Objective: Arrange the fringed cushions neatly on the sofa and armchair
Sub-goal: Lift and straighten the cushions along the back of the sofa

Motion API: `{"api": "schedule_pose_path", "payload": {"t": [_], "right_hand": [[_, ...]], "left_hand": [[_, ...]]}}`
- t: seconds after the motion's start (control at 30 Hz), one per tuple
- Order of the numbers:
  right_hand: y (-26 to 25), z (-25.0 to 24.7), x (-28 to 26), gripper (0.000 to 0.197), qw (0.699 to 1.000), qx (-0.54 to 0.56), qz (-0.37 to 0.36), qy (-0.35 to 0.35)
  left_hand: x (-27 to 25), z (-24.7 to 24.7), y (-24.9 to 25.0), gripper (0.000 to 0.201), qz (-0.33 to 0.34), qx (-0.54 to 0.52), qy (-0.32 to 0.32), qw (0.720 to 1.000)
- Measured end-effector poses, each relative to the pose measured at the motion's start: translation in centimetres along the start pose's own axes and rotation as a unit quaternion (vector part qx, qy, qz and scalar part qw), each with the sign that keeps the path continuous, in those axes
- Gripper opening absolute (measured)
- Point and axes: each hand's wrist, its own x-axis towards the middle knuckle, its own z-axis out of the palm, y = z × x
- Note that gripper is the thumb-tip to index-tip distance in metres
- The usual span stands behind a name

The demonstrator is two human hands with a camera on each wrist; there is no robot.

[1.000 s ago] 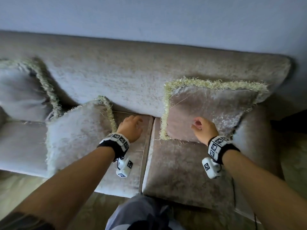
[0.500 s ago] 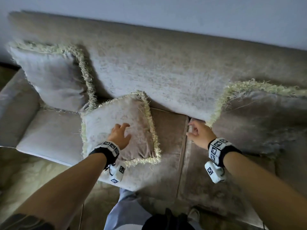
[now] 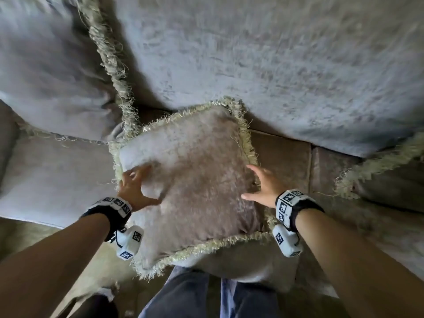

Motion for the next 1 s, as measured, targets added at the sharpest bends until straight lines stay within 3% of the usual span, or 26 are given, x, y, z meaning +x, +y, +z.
{"api": "schedule_pose_path", "payload": {"t": [0.13,0.3,0.47,0.67,0.87,1.0], "right_hand": [[-0.3,0.8,4.9,0.123,1.0,0.012,0.01,-0.007],[-0.1,2.5,8.3,0.147,0.997,0.072,0.002,-0.028],[0.2,3.7,9.0,0.146,0.999,0.053,0.005,-0.01],[0.3,4.0,9.0,0.143,0.995,0.064,-0.067,0.035],[1.6,3.0,7.1,0.136,0.982,0.088,-0.158,0.052],[4.0,1.9,3.3,0.136,0.977,0.101,-0.164,0.096]], "left_hand": [[2.6,0.6,-1.7,0.15,-0.023,-0.06,-0.028,0.998],[4.5,1.3,-4.1,0.158,-0.042,-0.107,-0.064,0.991],[5.4,1.9,-3.7,0.164,-0.078,-0.126,-0.085,0.985],[4.3,1.7,-3.0,0.161,-0.059,-0.137,-0.079,0.986],[1.3,1.6,-1.3,0.154,-0.011,-0.192,0.007,0.981],[-1.5,1.8,1.4,0.149,0.044,-0.215,0.049,0.975]]}}
